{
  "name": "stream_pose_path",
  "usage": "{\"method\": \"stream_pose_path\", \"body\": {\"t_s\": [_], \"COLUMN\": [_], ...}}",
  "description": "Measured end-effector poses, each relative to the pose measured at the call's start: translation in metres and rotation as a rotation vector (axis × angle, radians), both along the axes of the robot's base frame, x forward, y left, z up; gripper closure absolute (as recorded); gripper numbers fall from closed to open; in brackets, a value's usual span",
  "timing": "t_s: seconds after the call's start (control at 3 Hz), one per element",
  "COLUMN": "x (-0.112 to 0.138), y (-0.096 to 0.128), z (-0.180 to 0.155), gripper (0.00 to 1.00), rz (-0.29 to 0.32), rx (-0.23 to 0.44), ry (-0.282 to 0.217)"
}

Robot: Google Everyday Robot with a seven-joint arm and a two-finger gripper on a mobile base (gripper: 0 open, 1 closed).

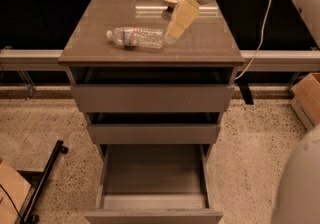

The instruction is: Place water bottle into bottom drawer

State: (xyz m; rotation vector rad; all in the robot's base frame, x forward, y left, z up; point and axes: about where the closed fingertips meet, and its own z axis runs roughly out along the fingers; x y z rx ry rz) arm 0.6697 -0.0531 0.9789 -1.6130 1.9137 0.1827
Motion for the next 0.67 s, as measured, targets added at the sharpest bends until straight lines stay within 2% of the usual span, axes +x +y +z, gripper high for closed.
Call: {"method": "stream_pose_path", "body": {"t_s": [0.33,0.67], "x": [0.049,0.099], "y": [0.026,0.05], "z": [-0.033,-0.087], "gripper": [0.0,0.0], "rz": [-0.056,-0.115], "rx": [0.038,0.079], "ry": [0.019,0.069]}}
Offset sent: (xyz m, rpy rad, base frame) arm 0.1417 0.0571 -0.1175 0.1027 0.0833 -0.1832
